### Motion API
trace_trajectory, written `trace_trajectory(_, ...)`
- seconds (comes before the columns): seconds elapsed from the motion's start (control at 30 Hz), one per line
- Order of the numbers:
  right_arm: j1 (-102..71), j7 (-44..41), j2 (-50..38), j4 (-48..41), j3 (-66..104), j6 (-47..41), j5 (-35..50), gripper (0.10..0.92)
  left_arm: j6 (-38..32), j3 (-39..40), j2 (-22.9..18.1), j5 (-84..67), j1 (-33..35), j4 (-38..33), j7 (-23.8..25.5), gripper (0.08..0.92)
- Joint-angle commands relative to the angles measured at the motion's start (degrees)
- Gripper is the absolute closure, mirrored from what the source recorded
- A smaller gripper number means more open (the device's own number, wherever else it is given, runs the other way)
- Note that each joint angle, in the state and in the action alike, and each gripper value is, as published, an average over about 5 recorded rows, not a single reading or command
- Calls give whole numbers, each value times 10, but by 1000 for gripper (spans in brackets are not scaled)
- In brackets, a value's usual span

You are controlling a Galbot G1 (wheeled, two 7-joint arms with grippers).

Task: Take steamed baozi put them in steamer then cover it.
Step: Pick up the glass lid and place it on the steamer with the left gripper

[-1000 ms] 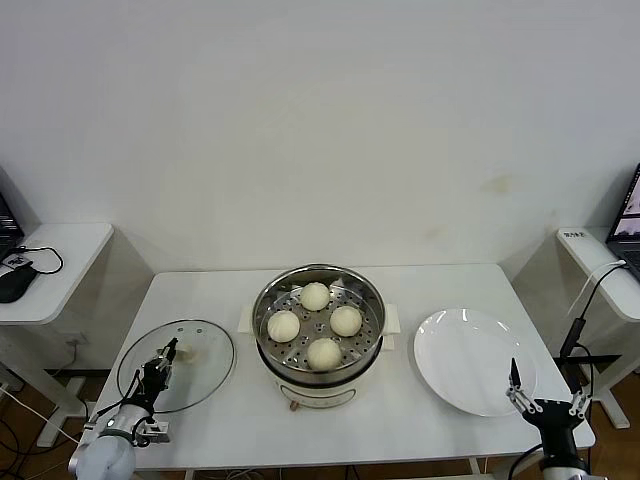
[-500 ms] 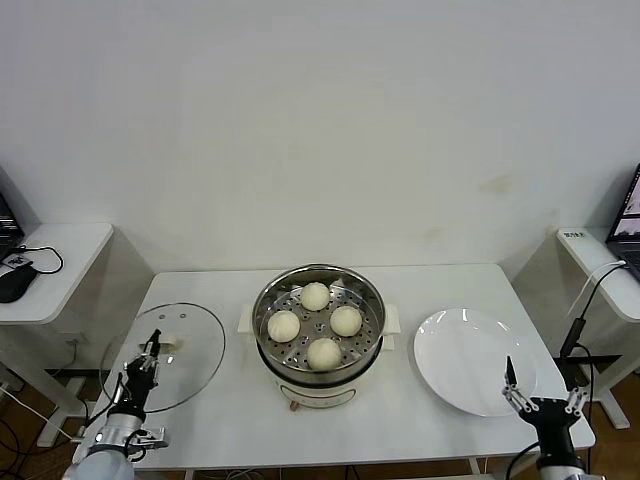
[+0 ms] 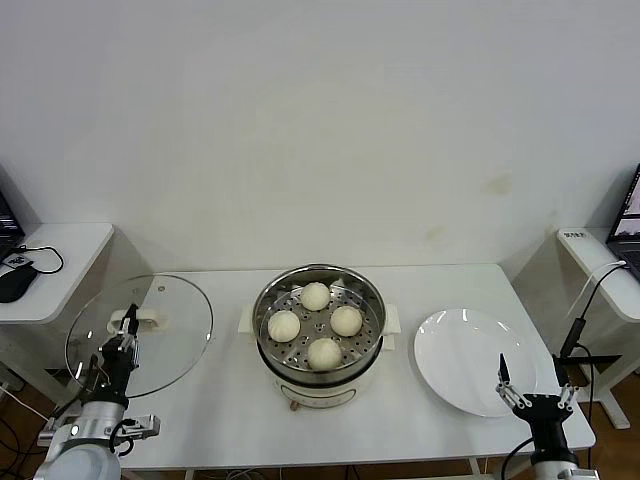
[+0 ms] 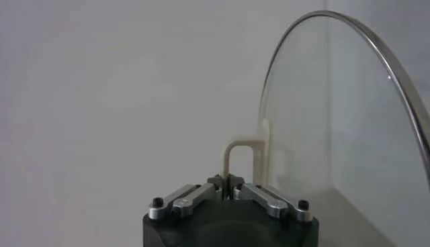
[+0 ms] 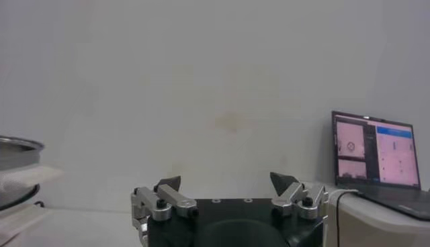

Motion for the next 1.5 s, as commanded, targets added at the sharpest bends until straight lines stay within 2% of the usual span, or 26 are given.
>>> trace_trajectory(0.03,4,4,1,-6,-15,1,-18,203,72,64,48,-38,0,-154,97,869)
trace_trajectory(0.23,9,17,4,-10,-29,-2,-48,203,107,163,87,-61,-59,-154,118,869)
trace_trajectory(0.43,13,28,11,-11,-44,-6,-74,203,143,255,63,-19,-121,-148,156,869)
trace_trajectory(0.63,24,37,27,-13,-66,-14,-110,202,169,313,5,42,-146,-125,190,869)
trace_trajectory(0.9,35,42,34,-24,-92,-17,-135,203,174,345,-142,146,-170,-45,215,869)
trace_trajectory(1.03,36,43,30,-29,-92,-15,-135,203,173,343,-198,199,-184,-12,221,869)
trace_trajectory(1.27,37,42,28,-37,-96,-12,-135,202,170,339,-249,269,-197,17,226,869)
trace_trajectory(1.5,38,41,32,-40,-105,-13,-137,202,168,353,-255,294,-194,22,227,869)
